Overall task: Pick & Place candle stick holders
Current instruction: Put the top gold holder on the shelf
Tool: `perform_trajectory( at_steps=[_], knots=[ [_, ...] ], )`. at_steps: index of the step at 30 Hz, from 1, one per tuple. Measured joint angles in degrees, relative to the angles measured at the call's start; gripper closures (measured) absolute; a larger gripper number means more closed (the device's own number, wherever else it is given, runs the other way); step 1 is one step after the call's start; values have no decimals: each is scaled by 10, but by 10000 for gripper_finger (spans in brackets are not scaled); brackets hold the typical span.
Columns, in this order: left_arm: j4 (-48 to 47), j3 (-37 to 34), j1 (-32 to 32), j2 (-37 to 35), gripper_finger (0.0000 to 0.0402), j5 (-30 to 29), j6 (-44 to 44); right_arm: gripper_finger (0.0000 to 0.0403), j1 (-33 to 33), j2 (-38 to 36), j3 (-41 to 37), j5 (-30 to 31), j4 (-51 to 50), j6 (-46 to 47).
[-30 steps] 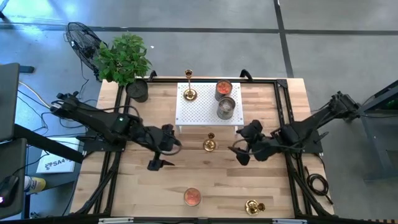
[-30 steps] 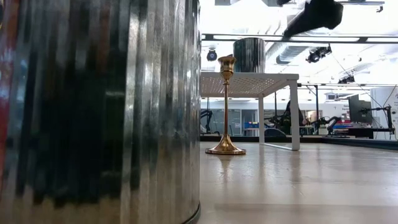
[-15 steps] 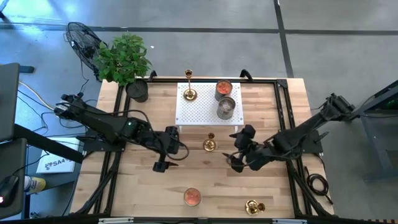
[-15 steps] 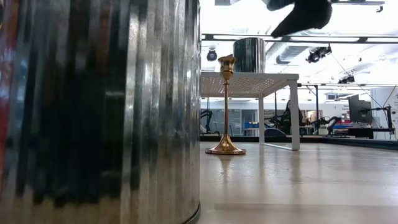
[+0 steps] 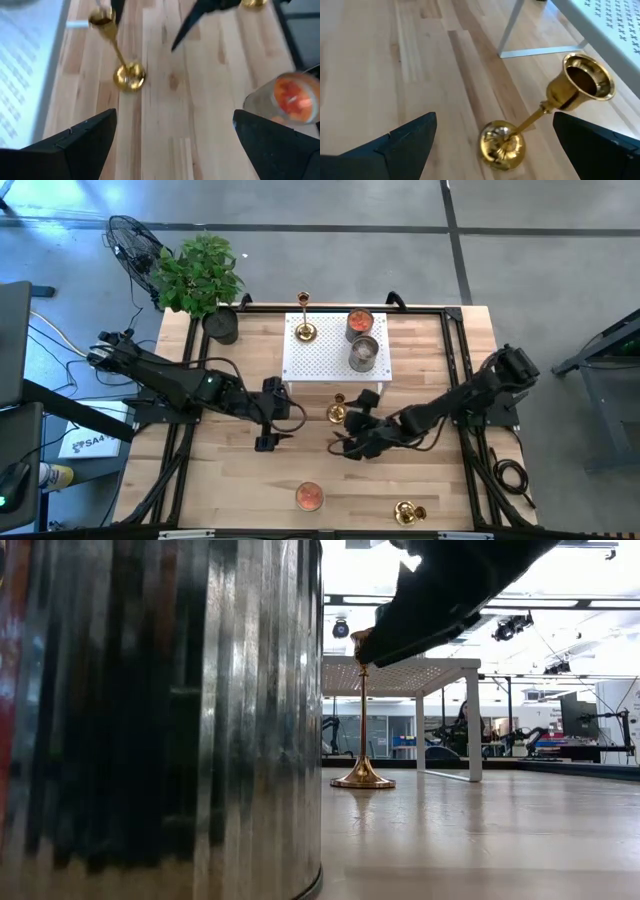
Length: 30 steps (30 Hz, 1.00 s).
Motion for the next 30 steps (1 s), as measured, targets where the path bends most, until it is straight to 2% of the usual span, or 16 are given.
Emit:
perform_trajectory(
  at_steps=[10,23,30],
  knots=[
    [64,-65,0,-8,8,-2,-23,8,-22,-1,0,33,-4,14],
    [70,-66,0,-9,8,5,-26,10,-46,-2,0,1,12,8],
    [63,-66,0,-9,8,4,-35,31,-63,-2,0,-3,13,8]
  ],
)
